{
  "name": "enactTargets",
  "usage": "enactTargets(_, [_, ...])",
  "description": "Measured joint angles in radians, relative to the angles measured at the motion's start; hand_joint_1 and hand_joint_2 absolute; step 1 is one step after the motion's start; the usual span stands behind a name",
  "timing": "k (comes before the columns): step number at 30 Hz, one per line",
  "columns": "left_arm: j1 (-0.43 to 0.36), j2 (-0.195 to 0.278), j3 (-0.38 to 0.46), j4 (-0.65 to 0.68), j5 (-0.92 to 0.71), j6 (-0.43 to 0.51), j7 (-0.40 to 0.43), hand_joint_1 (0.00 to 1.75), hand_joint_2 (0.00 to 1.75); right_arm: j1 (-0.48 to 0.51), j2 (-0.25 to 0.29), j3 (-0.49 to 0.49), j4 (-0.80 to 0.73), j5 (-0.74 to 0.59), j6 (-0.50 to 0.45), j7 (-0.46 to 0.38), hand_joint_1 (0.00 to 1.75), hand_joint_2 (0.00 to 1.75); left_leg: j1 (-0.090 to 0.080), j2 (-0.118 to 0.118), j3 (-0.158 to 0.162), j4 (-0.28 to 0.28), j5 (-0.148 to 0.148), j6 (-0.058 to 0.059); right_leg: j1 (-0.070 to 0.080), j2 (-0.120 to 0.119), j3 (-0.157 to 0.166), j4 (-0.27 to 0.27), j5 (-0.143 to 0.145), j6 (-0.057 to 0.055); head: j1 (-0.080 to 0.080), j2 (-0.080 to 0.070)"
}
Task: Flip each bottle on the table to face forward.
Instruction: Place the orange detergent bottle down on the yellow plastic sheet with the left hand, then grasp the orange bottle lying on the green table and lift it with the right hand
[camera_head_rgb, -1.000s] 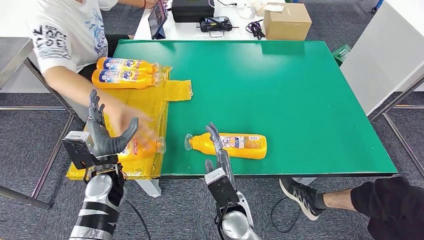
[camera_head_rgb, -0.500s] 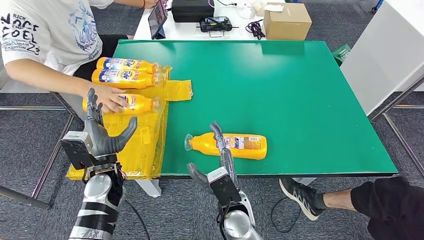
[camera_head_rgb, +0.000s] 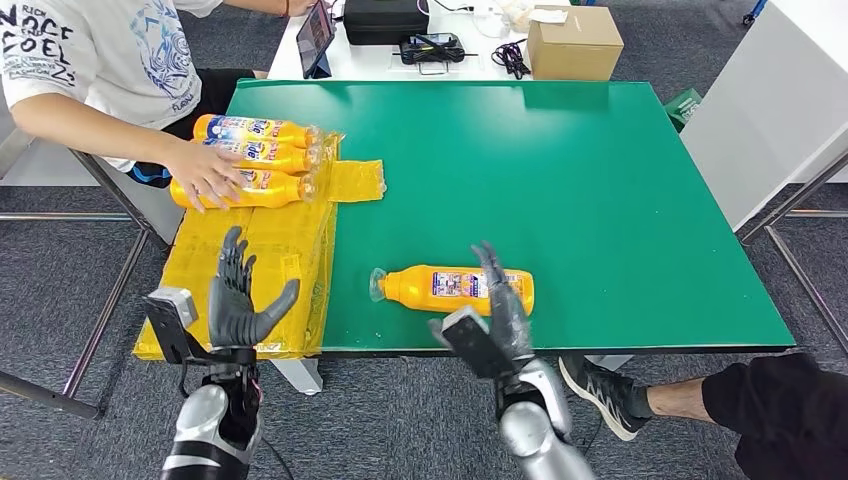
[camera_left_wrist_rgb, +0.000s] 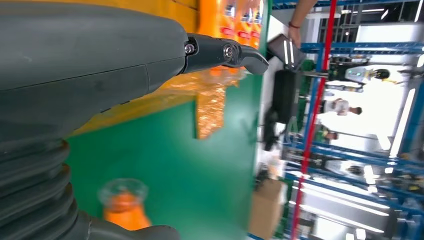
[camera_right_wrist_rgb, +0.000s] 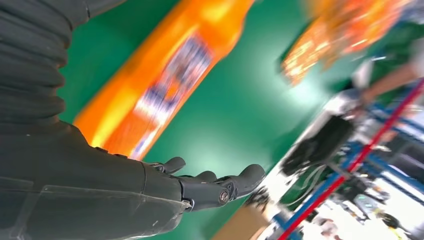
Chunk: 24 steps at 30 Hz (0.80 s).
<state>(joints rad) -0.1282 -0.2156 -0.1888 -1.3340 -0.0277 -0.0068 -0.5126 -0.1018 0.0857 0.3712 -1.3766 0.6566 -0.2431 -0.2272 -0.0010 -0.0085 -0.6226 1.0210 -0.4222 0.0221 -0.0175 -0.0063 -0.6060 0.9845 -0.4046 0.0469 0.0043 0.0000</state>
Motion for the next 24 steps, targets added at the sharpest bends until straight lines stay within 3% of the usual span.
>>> enactTargets(6, [0.044, 0.000, -0.002, 0.000, -0.087, 0.011, -0.010, 0.00, 1.75, -0.088, -0.090, -0.075, 0.014, 0.035, 0.083, 0.062, 0.00, 1.75, 0.000, 0.000, 0.000, 0.000, 0.000, 0.000, 0.000, 0.000, 0.000, 0.000, 0.000, 0.001, 0.000, 0.000])
enactTargets(15, [0.053, 0.000, -0.004, 0.002, -0.137, 0.018, -0.009, 0.00, 1.75, -0.176, -0.130, -0.088, 0.085, 0.072, 0.169, 0.117, 0.00, 1.75, 0.001, 0.000, -0.001, 0.000, 0.000, 0.000, 0.001, 0.000, 0.000, 0.000, 0.000, 0.001, 0.000, 0.000])
enactTargets(24, [0.006, -0.001, -0.048, 0.075, -0.201, 0.021, -0.036, 0.00, 1.75, -0.412, -0.120, 0.026, 0.458, -0.175, 0.497, -0.011, 0.00, 1.75, 0.001, 0.000, -0.001, 0.000, 0.003, 0.002, 0.000, 0.000, -0.001, 0.001, 0.002, 0.003, 0.000, 0.000])
